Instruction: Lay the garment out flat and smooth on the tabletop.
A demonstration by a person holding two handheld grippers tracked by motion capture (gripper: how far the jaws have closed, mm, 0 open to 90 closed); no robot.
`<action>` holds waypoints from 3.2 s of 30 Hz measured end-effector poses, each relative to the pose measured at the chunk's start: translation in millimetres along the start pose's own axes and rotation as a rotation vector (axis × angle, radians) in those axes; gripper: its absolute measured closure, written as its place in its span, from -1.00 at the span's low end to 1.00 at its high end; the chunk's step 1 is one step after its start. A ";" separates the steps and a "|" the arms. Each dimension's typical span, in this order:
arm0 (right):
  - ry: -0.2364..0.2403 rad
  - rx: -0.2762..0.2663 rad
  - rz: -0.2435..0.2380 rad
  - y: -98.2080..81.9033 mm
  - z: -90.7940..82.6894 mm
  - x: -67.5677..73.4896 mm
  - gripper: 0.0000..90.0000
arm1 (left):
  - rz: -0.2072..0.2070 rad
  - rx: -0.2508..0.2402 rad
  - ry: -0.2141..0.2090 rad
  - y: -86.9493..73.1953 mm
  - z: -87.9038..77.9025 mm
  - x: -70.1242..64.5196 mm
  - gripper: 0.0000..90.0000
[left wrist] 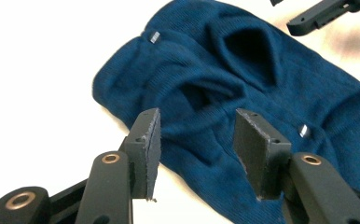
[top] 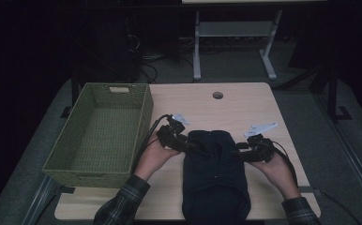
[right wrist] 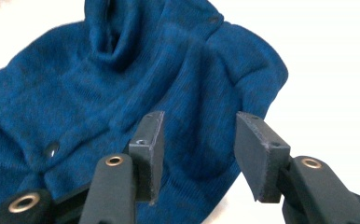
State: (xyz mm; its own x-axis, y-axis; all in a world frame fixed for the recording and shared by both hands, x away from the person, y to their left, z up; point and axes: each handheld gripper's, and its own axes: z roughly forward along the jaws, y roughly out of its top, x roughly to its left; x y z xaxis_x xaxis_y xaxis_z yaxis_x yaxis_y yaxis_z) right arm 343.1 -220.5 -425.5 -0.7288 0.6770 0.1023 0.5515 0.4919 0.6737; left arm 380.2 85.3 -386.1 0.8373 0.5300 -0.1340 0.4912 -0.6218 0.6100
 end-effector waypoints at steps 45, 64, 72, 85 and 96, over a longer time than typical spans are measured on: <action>-0.012 0.020 0.083 35.9 63.7 -72.5 0.13 | -0.023 0.148 0.060 15.4 81.1 64.7 0.38; 0.037 0.077 0.053 35.2 75.2 -59.7 0.84 | -0.074 0.127 0.017 12.0 80.2 66.2 0.78; -0.002 0.084 0.048 40.2 69.5 -57.7 0.87 | -0.076 0.132 0.045 14.5 74.9 65.9 0.82; -0.038 0.002 0.052 67.5 35.7 -60.9 0.88 | -0.064 -0.001 0.121 38.2 38.1 64.0 0.82; -0.090 -0.083 0.009 93.1 5.3 -57.0 0.88 | -0.012 -0.086 0.196 63.8 1.4 57.8 0.82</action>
State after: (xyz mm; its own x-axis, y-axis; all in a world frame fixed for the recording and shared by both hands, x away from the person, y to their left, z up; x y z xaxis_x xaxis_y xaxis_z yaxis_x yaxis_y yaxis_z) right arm 438.1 -210.4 -372.5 -0.6825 0.7295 0.0454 0.5199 0.4408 0.7318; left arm 460.3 75.4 -356.0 0.7648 0.6442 0.0075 0.4717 -0.5679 0.6745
